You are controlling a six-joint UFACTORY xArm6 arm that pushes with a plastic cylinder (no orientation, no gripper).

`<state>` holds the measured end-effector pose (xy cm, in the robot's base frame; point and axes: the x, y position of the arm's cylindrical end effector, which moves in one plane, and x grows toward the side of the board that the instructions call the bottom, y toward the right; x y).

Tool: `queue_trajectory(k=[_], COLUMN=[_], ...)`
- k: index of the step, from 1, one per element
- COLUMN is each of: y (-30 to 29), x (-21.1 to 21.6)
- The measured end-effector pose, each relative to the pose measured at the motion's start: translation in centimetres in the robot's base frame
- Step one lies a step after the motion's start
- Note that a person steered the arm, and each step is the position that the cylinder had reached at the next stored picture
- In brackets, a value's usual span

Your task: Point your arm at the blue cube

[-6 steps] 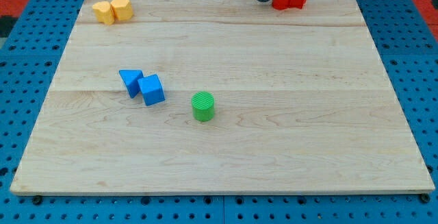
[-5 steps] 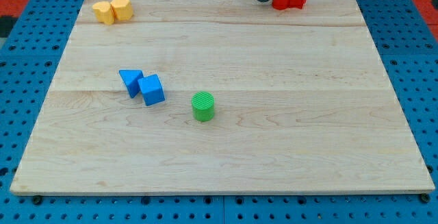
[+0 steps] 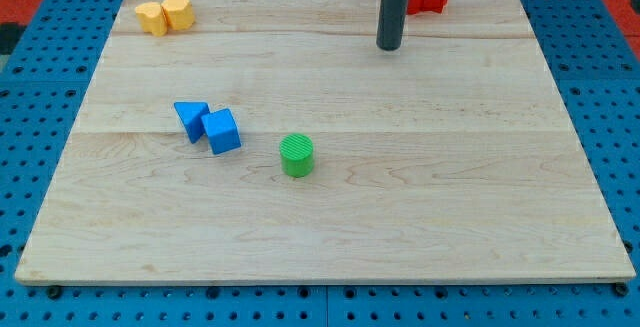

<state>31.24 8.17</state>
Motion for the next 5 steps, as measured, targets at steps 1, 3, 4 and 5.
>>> queue_trajectory(k=[1, 3, 4, 5], y=[-1.0, -1.6, -2.5, -4.3], x=[2.0, 2.2, 2.2, 2.3])
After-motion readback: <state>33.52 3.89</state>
